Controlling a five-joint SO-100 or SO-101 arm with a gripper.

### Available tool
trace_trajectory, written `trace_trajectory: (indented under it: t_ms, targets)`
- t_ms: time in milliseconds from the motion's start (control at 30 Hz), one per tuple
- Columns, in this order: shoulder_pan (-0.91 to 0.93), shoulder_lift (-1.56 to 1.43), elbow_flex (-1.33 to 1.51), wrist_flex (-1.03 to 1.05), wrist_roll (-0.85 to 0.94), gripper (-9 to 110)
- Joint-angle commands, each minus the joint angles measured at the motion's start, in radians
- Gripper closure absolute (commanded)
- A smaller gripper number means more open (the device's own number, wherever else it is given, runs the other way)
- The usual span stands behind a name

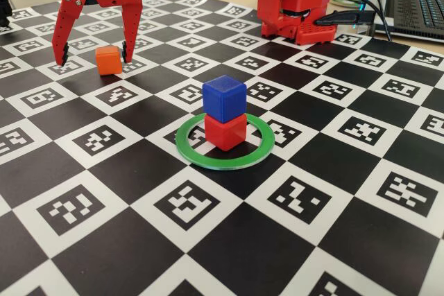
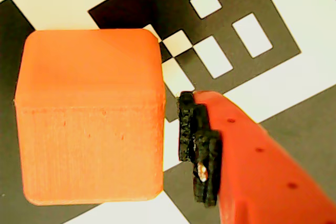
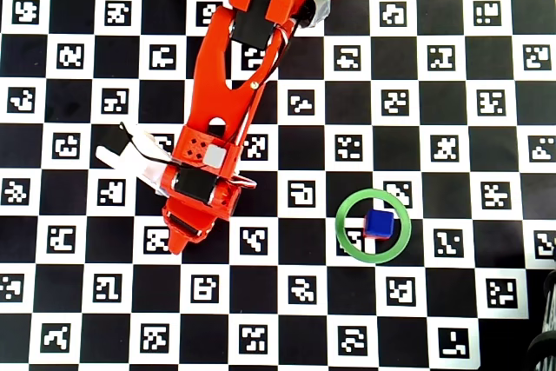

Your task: Grab the red cube then put it in the green circle then put the blue cube on top and finally the orange cube on top

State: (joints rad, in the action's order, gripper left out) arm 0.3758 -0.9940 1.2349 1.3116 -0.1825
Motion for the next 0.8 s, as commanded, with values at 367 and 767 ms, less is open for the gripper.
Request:
trace_trajectory:
  t_ms: [367, 767]
  targets:
    - [0.017, -0.087, 0.002, -0.017, -0.028, 89]
    - [0.043, -0.288, -0.121, 0.175, -0.034, 94]
